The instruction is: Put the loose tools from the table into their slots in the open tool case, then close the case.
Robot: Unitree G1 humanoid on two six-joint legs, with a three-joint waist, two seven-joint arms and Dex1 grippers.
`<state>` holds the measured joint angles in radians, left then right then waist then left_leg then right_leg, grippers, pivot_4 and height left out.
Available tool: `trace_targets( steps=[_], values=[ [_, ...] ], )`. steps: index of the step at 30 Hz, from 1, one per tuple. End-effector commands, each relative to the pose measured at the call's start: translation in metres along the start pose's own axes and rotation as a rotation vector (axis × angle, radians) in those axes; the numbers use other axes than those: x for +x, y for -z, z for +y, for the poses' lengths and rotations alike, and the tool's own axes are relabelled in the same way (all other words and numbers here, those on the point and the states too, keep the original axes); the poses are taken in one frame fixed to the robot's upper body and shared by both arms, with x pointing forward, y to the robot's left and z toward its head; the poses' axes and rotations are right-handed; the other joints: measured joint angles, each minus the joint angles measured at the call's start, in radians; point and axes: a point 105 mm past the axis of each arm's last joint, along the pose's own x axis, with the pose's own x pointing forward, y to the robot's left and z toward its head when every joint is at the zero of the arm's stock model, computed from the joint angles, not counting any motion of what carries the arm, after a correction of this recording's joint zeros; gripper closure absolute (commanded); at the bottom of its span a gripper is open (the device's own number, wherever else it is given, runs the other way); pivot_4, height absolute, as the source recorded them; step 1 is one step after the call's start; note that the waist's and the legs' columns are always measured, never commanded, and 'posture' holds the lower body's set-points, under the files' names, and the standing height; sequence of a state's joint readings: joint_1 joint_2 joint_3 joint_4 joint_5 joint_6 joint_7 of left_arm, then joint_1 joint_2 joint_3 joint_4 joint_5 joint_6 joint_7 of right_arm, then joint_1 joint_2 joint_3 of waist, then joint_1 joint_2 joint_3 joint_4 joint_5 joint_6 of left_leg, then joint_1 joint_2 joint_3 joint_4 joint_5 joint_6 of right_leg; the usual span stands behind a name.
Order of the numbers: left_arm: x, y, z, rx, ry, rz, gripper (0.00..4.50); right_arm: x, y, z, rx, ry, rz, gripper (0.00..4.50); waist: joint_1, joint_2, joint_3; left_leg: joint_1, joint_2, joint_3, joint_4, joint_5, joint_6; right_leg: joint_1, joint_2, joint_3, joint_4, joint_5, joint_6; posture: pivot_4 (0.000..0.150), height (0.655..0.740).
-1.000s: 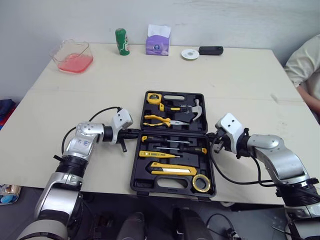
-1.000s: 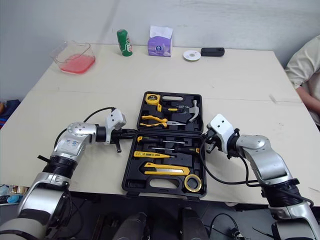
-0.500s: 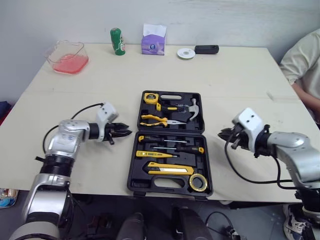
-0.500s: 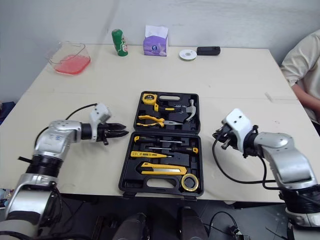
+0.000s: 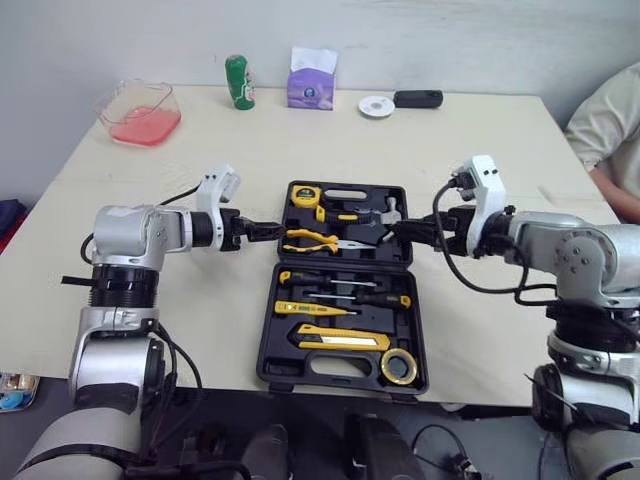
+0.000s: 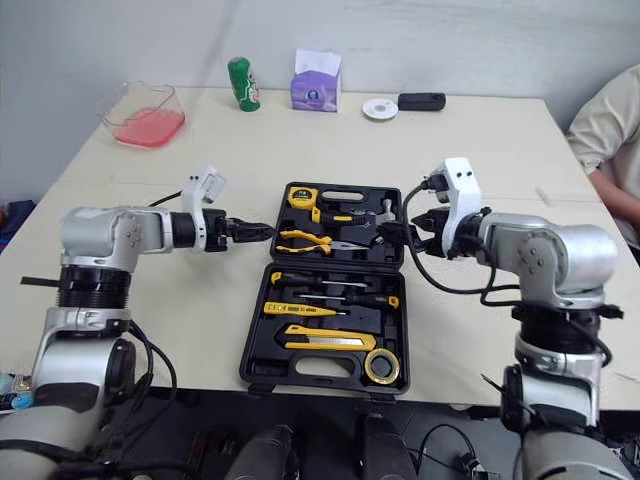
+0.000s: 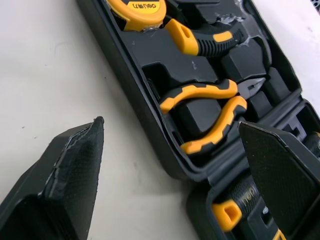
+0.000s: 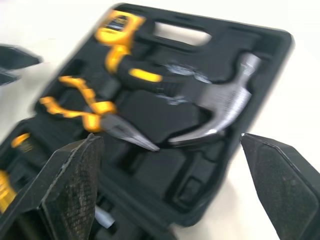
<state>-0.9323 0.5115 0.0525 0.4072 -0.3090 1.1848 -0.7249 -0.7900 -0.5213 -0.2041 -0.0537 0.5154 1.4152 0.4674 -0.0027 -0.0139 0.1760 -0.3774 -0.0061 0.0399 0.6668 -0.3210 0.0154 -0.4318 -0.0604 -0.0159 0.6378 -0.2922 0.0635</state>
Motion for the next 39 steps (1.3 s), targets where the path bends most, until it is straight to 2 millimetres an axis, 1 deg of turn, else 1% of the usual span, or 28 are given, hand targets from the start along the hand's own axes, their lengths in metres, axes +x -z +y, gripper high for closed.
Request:
trace_targets(
  steps=[1, 3, 4, 5, 10, 13, 16, 18, 19, 20, 22, 23, 25, 26, 27, 28, 29, 30, 31, 35, 37, 39],
  values=[
    [0.007, -0.01, -0.001, 0.016, -0.013, -0.009, 0.0, 0.004, -0.006, -0.009, 0.009, 0.064, -0.01, 0.04, 0.0, 0.0, 0.0, -0.001, 0.0, 0.0, 0.0, 0.0, 0.0, -0.001, 0.0, 0.0, 0.0, 0.0, 0.0, 0.15, 0.74],
    [0.011, -0.01, 0.002, 0.013, -0.032, 0.0, 0.0, 0.009, -0.005, -0.012, 0.02, 0.082, -0.002, 0.04, 0.0, 0.0, 0.0, -0.006, 0.0, 0.001, 0.002, 0.0, 0.0, -0.006, 0.0, 0.0, 0.002, 0.0, 0.0, 0.15, 0.74],
    [0.014, -0.009, 0.004, 0.014, -0.042, 0.006, 0.0, 0.011, -0.004, -0.013, 0.028, 0.085, 0.002, 0.04, 0.0, 0.0, 0.0, -0.012, 0.0, 0.001, 0.006, 0.001, 0.0, -0.012, 0.0, 0.0, 0.005, 0.0, 0.0, 0.15, 0.74],
    [0.015, -0.009, 0.005, 0.019, -0.048, 0.01, 0.0, 0.013, -0.003, -0.013, 0.034, 0.085, 0.008, 0.04, 0.0, 0.0, 0.0, -0.015, -0.001, 0.001, 0.01, 0.001, 0.0, -0.015, 0.0, 0.0, 0.008, 0.0, 0.0, 0.15, 0.74],
    [0.02, -0.007, 0.005, 0.021, -0.041, 0.015, 0.0, 0.019, 0.003, -0.015, 0.036, 0.099, 0.029, 0.04, -0.002, 0.0, 0.0, -0.014, 0.0, 0.002, 0.01, 0.001, -0.001, -0.015, 0.0, 0.001, 0.009, 0.0, 0.0, 0.15, 0.74],
    [0.023, -0.006, 0.004, 0.022, -0.038, 0.017, 0.0, 0.02, 0.008, -0.02, 0.035, 0.118, 0.046, 0.04, -0.001, 0.0, 0.0, -0.014, 0.0, 0.002, 0.011, 0.001, -0.001, -0.014, 0.0, 0.001, 0.009, 0.0, 0.0, 0.15, 0.74],
    [0.027, 0.003, 0.001, 0.045, -0.026, 0.048, 0.8, 0.024, 0.017, -0.024, 0.009, 0.134, 0.079, 0.81, -0.002, 0.0, 0.0, -0.014, 0.0, 0.002, 0.011, 0.001, 0.0, -0.014, 0.0, 0.001, 0.009, 0.0, 0.0, 0.15, 0.74],
    [0.028, 0.009, 0.001, 0.06, -0.029, 0.074, 1.66, 0.027, 0.021, -0.025, -0.013, 0.14, 0.1, 1.74, -0.002, 0.0, 0.0, -0.014, 0.0, 0.002, 0.011, 0.001, 0.0, -0.014, 0.0, 0.001, 0.009, 0.0, 0.0, 0.15, 0.74],
    [0.029, 0.011, 0.001, 0.064, -0.034, 0.084, 1.71, 0.028, 0.023, -0.026, -0.023, 0.142, 0.108, 2.43, -0.002, 0.0, 0.0, -0.014, -0.001, 0.002, 0.011, 0.001, 0.0, -0.014, 0.0, 0.001, 0.009, 0.0, 0.0, 0.15, 0.74],
    [0.03, 0.013, 0.002, 0.076, -0.041, 0.088, 1.71, 0.029, 0.025, -0.026, -0.023, 0.142, 0.114, 2.74, -0.002, 0.0, 0.0, -0.014, -0.001, 0.002, 0.012, 0.001, 0.0, -0.014, 0.0, 0.001, 0.009, 0.0, 0.0, 0.15, 0.74],
    [0.031, 0.015, 0.003, 0.087, -0.047, 0.089, 1.71, 0.031, 0.028, -0.027, -0.021, 0.139, 0.122, 2.74, -0.001, 0.0, -0.001, -0.014, -0.001, 0.002, 0.012, 0.001, 0.0, -0.013, 0.0, 0.001, 0.01, 0.0, 0.0, 0.15, 0.74],
    [0.032, 0.015, 0.002, 0.082, -0.049, 0.084, 1.71, 0.032, 0.029, -0.026, -0.02, 0.139, 0.124, 3.07, -0.001, 0.0, -0.001, -0.014, -0.001, 0.002, 0.012, 0.001, 0.0, -0.013, 0.0, 0.001, 0.01, 0.0, 0.0, 0.15, 0.74],
    [0.034, 0.015, -0.001, 0.08, -0.037, 0.078, 2.22, 0.032, 0.031, -0.024, -0.017, 0.13, 0.126, 3.44, 0.0, 0.0, -0.001, -0.013, -0.001, 0.002, 0.012, 0.0, 0.0, -0.013, 0.0, 0.001, 0.01, 0.0, 0.0, 0.15, 0.74],
    [0.035, 0.015, -0.003, 0.083, -0.029, 0.077, 2.51, 0.032, 0.031, -0.023, -0.015, 0.126, 0.127, 3.85, 0.0, -0.002, -0.002, -0.013, -0.001, 0.001, 0.012, 0.0, 0.0, -0.013, 0.0, 0.001, 0.01, 0.0, 0.0, 0.15, 0.74],
    [0.035, 0.016, -0.006, 0.086, -0.024, 0.076, 2.94, 0.032, 0.03, -0.022, -0.012, 0.124, 0.125, 4.31, 0.0, -0.002, -0.005, -0.013, -0.001, 0.001, 0.012, 0.0, 0.0, -0.012, 0.0, 0.001, 0.01, 0.0, 0.0, 0.15, 0.74],
    [0.036, 0.016, -0.007, 0.087, -0.022, 0.074, 3.39, 0.032, 0.03, -0.021, -0.01, 0.124, 0.123, 4.5, 0.001, -0.003, -0.006, -0.013, -0.001, 0.001, 0.013, 0.0, 0.0, -0.012, 0.0, 0.001, 0.01, 0.0, 0.0, 0.15, 0.74],
    [0.036, 0.016, -0.007, 0.087, -0.022, 0.074, 3.81, 0.032, 0.03, -0.021, -0.01, 0.124, 0.122, 4.5, 0.001, -0.003, -0.007, -0.012, -0.001, 0.001, 0.013, 0.0, 0.001, -0.011, 0.0, 0.001, 0.01, 0.0, 0.0, 0.15, 0.74],
    [0.037, 0.016, -0.008, 0.091, -0.021, 0.072, 4.07, 0.032, 0.029, -0.02, -0.013, 0.124, 0.12, 4.5, 0.001, -0.003, -0.007, -0.012, -0.001, 0.001, 0.013, 0.0, 0.001, -0.011, -0.001, 0.001, 0.01, 0.0, 0.0, 0.15, 0.74],
    [0.038, 0.015, -0.01, 0.096, -0.012, 0.067, 4.21, 0.032, 0.028, -0.019, -0.018, 0.121, 0.115, 4.5, 0.001, -0.003, -0.007, -0.012, -0.001, 0.001, 0.013, 0.0, 0.001, -0.011, -0.001, 0.001, 0.01, 0.0, 0.0, 0.15, 0.74],
    [0.041, 0.01, -0.021, 0.118, 0.034, 0.032, 4.24, 0.031, 0.016, -0.013, -0.034, 0.11, 0.075, 4.5, 0.001, -0.003, -0.007, -0.012, -0.001, 0.001, 0.013, 0.0, 0.001, -0.011, -0.001, 0.001, 0.01, 0.0, 0.0, 0.15, 0.74],
    [0.04, 0.003, -0.027, 0.149, 0.062, -0.006, 4.24, 0.03, 0.007, -0.009, -0.056, 0.1, 0.037, 4.5, 0.001, -0.003, -0.007, -0.012, -0.001, 0.001, 0.013, 0.0, 0.001, -0.011, -0.001, 0.001, 0.01, 0.0, 0.0, 0.15, 0.74],
    [0.039, -0.007, -0.034, 0.196, 0.083, -0.06, 4.24, 0.029, -0.007, -0.006, -0.09, 0.096, -0.032, 4.5, 0.001, -0.003, -0.007, -0.012, -0.001, 0.001, 0.013, 0.0, 0.001, -0.011, -0.001, 0.001, 0.01, 0.0, 0.0, 0.15, 0.74]
  ],
)
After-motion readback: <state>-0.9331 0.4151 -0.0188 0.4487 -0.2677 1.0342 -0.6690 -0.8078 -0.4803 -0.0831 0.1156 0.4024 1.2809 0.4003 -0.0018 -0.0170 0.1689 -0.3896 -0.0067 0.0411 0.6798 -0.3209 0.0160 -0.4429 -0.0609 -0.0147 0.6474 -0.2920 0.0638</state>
